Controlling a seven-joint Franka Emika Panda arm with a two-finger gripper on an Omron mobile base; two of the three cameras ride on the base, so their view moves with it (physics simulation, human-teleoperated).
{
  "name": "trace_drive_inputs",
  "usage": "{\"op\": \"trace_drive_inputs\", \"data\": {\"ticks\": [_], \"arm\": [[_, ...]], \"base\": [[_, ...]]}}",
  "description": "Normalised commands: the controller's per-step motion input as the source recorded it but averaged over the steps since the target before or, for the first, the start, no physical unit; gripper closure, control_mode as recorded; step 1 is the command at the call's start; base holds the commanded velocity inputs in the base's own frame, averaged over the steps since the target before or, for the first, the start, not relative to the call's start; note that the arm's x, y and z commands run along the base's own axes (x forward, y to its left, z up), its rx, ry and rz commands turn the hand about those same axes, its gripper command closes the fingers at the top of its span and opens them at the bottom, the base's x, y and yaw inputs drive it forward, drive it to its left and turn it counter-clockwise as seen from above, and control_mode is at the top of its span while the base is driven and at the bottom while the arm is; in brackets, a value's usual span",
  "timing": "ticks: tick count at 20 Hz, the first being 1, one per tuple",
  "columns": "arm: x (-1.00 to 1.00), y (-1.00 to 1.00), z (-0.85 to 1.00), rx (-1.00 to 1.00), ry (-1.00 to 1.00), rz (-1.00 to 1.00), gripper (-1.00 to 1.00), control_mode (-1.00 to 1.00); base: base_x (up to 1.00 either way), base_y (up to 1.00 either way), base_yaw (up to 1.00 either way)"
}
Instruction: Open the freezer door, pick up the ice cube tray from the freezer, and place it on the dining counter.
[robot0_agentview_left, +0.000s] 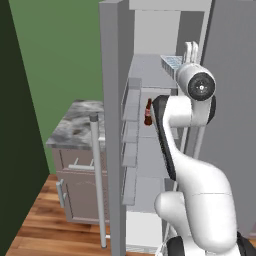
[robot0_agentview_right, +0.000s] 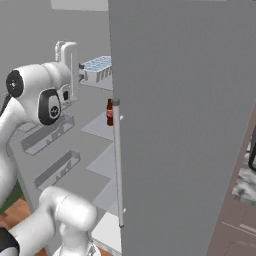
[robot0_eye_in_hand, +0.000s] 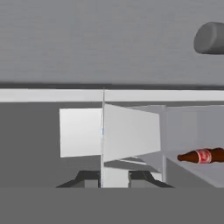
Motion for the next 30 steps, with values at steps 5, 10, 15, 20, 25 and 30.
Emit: {"op": "trace_drive_inputs", "data": {"ticks": [5, 10, 15, 20, 25, 30], "arm": [[-0.82, 0.11, 0.0, -0.04, 0.08, 0.0, 1.0, -1.0], [-0.67, 0.15, 0.01, -0.03, 0.01, 0.01, 1.0, -1.0], [-0.69, 0.04, 0.06, -0.01, 0.02, 0.0, 1.0, -1.0], [-0.67, 0.0, 0.07, 0.0, 0.08, 0.0, 1.0, -1.0], [-0.65, 0.0, 0.03, 0.0, 0.09, 0.0, 1.0, -1.0], [-0.59, 0.0, 0.0, 0.0, 0.08, 0.0, 1.0, -1.0]], "base": [[0.0, 0.0, 0.0], [0.0, 0.0, 0.0], [0.0, 0.0, 0.0], [0.0, 0.0, 0.0], [0.0, 0.0, 0.0], [0.0, 0.0, 0.0]]}}
